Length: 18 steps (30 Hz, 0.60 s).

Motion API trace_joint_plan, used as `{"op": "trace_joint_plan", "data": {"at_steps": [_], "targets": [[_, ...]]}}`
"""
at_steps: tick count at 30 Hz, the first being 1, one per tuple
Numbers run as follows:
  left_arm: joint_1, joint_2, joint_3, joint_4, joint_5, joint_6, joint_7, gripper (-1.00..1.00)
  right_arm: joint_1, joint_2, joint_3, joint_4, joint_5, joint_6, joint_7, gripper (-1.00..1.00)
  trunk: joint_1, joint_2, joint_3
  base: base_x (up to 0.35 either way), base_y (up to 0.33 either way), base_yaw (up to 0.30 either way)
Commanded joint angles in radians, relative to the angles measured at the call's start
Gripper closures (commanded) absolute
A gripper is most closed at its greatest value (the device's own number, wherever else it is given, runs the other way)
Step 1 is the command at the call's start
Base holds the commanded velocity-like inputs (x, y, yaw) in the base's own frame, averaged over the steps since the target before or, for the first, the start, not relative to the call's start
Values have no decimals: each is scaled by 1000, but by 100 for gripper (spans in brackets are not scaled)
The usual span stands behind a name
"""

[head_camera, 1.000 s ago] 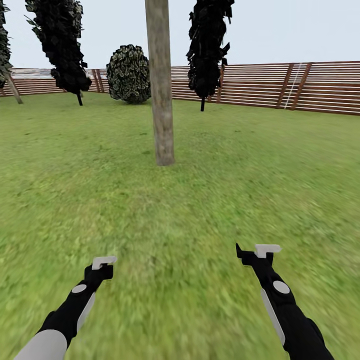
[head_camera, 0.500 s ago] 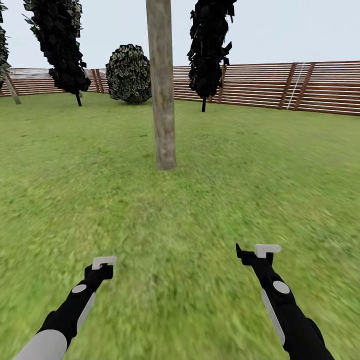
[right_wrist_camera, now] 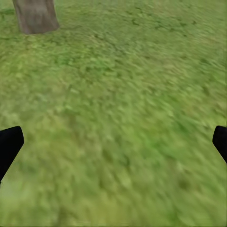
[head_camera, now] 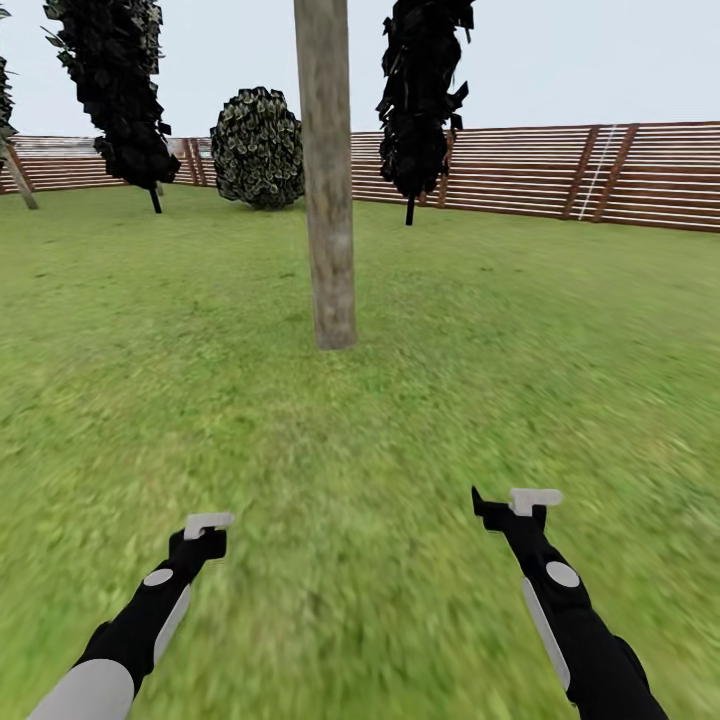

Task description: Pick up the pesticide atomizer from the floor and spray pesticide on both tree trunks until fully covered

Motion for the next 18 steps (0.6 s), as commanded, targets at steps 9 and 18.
{"op": "trace_joint_plan", "data": {"at_steps": [9, 18], "targets": [[0, 0, 0, 0, 0, 0, 0, 100, 0, 0, 0, 20, -1, 0, 0, -100, 0, 0, 0, 336, 78, 0], [0, 0, 0, 0, 0, 0, 0, 100, 0, 0, 0, 21, -2, 0, 0, -100, 0, 0, 0, 336, 78, 0]]}}
